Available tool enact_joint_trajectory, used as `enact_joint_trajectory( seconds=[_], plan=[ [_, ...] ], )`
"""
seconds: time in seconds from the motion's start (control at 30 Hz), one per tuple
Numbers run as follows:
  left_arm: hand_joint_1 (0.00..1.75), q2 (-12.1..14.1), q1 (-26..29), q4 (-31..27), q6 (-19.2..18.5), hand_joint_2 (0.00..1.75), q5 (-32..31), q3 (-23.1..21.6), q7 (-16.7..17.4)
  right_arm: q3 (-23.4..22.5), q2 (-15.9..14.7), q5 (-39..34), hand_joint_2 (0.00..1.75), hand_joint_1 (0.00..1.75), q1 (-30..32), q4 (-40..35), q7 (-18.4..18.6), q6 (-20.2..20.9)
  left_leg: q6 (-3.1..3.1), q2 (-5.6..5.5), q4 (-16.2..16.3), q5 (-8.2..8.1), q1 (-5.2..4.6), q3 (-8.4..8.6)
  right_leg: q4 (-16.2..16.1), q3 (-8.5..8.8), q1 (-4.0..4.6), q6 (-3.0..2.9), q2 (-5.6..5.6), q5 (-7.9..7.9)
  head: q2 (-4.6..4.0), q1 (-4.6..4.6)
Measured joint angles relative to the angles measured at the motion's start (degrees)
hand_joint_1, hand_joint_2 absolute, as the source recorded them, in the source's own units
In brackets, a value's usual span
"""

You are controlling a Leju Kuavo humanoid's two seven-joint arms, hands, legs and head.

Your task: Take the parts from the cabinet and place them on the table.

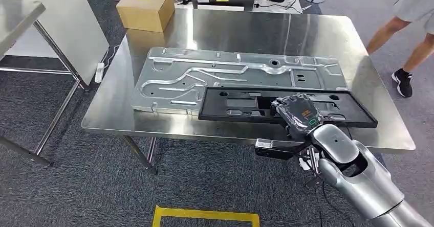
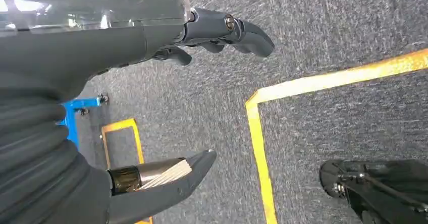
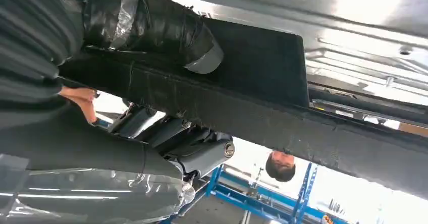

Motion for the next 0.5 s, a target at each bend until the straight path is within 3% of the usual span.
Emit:
enact_joint_trajectory(
  seconds=[0.03,0.07,0.1,0.13,0.2,0.27,0.3,0.37,0.4,0.43,0.47,0.5],
  plan=[
    [0.0,0.0,0.0,0.0,0.0,1.75,0.0,0.0,0.0,0.0,0.0,0.0,1.75,1.75,-0.1,0.0,0.0,0.0,-0.34,-0.13,0.5,-0.47,0.15,0.24,-5.2,2.33,-0.19,0.09,-0.01,2.8,0.0,-0.02],
    [0.0,0.0,0.1,0.0,0.0,1.75,0.1,-0.1,0.1,0.0,0.0,0.0,1.75,1.75,0.0,0.0,0.0,0.0,-0.79,-0.23,0.9,-1.03,0.16,0.19,-8.1,3.76,-0.29,0.16,0.11,2.86,0.0,0.02],
    [0.0,0.0,0.0,0.0,0.0,1.75,0.1,-0.1,0.2,0.1,0.1,0.0,1.75,1.75,-0.2,0.2,0.0,0.0,-1.27,-0.42,1.7,-1.4,-0.28,-0.14,-9.0,4.08,0.27,-0.24,0.2,2.22,0.0,0.15],
    [0.0,0.0,0.0,0.0,0.1,1.75,0.1,-0.2,0.2,0.1,0.1,0.0,1.75,1.75,-0.1,0.2,0.0,0.0,-1.43,-0.56,1.4,-1.39,-0.24,-0.22,-8.5,3.89,0.11,-0.95,0.2,2.09,0.0,0.04],
    [0.0,0.0,0.1,0.0,0.2,1.75,0.6,-0.4,0.4,0.3,0.1,0.1,1.75,1.75,0.2,0.3,-0.1,0.0,-1.84,-0.57,1.3,-1.48,-0.15,-0.02,-8.3,3.73,0.42,-1.66,0.22,1.85,0.0,0.04],
    [0.0,0.0,0.2,-0.1,0.2,1.75,0.8,-0.5,0.4,0.3,0.1,0.1,1.75,1.75,0.1,0.2,-0.1,-0.1,-2.52,-0.21,2.7,-2.55,0.07,-0.28,-8.7,4.47,0.11,-2.57,0.13,1.66,0.0,0.07],
    [0.0,0.0,0.2,-0.1,0.3,1.75,1.1,-0.6,0.4,0.3,0.1,0.1,1.75,1.75,0.1,0.2,-0.1,-0.1,-2.79,0.01,5.4,-3.75,0.06,-1.68,-8.7,4.77,0.1,-2.95,0.03,1.41,0.0,-0.02],
    [0.0,0.1,0.2,-0.1,0.3,1.75,1.3,-0.8,0.6,0.4,0.1,0.2,1.75,1.75,0.1,0.3,-0.1,-0.2,-3.15,0.18,14.7,-7.28,0.17,-6.96,-8.7,5.3,0.29,-3.43,-0.15,0.9,0.0,0.0],
    [0.0,0.1,0.3,-0.1,0.3,1.75,1.4,-0.8,0.7,0.4,0.1,0.2,1.75,1.75,0.2,0.3,-0.1,-0.3,-3.2,0.19,18.3,-7.96,0.17,-9.34,-8.7,5.63,0.34,-3.52,-0.15,0.62,0.0,0.02],
    [0.0,0.0,0.4,-0.1,0.3,1.75,1.6,-0.9,0.8,0.6,0.2,0.2,1.75,1.75,0.3,0.3,-0.1,-0.3,-3.13,0.19,20.0,-7.43,0.17,-11.02,-8.7,6.04,0.46,-3.52,-0.13,0.23,0.0,0.02],
    [0.0,0.0,0.5,-0.1,0.3,1.75,1.8,-0.9,0.9,0.6,0.3,0.4,1.75,1.75,0.3,0.3,-0.1,-0.3,-2.9,0.19,18.6,-5.32,0.15,-10.97,-8.7,6.56,0.57,-3.5,-0.09,-0.15,0.0,0.02],
    [0.0,0.0,0.7,-0.2,0.3,1.75,1.9,-1.0,0.9,0.7,0.4,0.5,1.75,1.75,0.3,0.3,-0.1,-0.3,-2.49,0.19,15.1,-2.42,0.12,-9.78,-8.7,7.15,0.66,-3.46,-0.02,-0.59,0.0,0.02]
  ],
)
